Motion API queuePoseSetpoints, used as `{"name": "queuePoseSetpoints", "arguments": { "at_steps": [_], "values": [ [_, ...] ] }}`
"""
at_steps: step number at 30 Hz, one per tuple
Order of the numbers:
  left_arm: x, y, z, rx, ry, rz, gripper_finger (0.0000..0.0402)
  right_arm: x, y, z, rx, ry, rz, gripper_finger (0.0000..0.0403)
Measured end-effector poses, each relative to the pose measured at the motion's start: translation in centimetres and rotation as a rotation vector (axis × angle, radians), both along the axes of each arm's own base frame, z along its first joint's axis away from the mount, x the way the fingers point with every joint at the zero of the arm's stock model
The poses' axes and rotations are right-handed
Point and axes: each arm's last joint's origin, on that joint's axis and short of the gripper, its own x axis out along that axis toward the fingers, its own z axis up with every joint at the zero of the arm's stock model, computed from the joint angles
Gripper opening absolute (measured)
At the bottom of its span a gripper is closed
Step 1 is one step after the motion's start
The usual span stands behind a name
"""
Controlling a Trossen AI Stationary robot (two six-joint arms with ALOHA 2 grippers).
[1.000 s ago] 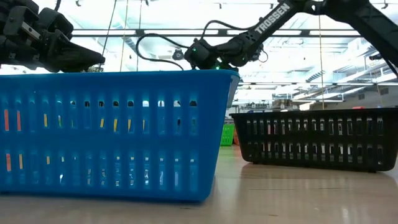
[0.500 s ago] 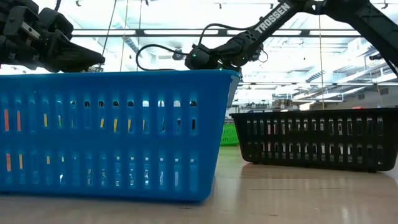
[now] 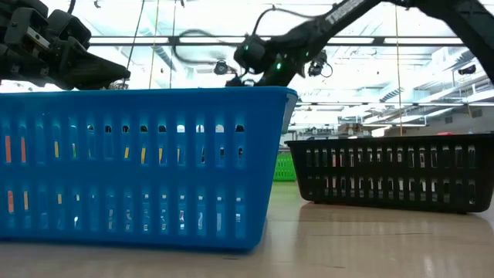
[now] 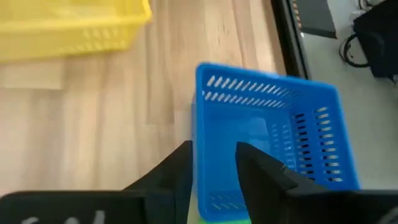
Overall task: Stack baskets by color
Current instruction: Adjust the black bin
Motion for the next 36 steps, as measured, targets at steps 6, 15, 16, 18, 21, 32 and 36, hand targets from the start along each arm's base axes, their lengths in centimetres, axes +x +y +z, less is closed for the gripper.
{"name": "queuePoseSetpoints", "arguments": {
  "at_steps": [6, 15, 16, 18, 21, 32, 36],
  "values": [
    [0.0, 0.0, 0.0, 0.000, 0.000, 0.000, 0.0038, -1.6, 3.1, 3.3, 0.170, 0.010, 0.072, 0.0125],
    [0.0, 0.0, 0.0, 0.000, 0.000, 0.000, 0.0030, -9.8, 8.0, 2.5, 0.446, 0.353, 0.040, 0.0090],
    [0.0, 0.0, 0.0, 0.000, 0.000, 0.000, 0.0030, -11.0, 7.9, 2.3, 0.455, 0.370, -0.013, 0.0083],
    [0.0, 0.0, 0.0, 0.000, 0.000, 0.000, 0.0033, -13.3, 7.5, 1.9, 0.445, 0.381, -0.131, 0.0068],
    [0.0, 0.0, 0.0, 0.000, 0.000, 0.000, 0.0037, -16.5, 6.7, 0.7, 0.424, 0.399, -0.309, 0.0043],
    [0.0, 0.0, 0.0, 0.000, 0.000, 0.000, 0.0030, -21.8, 2.7, -3.4, 0.272, 0.381, -0.630, 0.0012],
    [0.0, 0.0, 0.0, 0.000, 0.000, 0.000, 0.0033, -21.7, 1.2, -4.0, 0.242, 0.340, -0.624, 0.0006]
  ]
}}
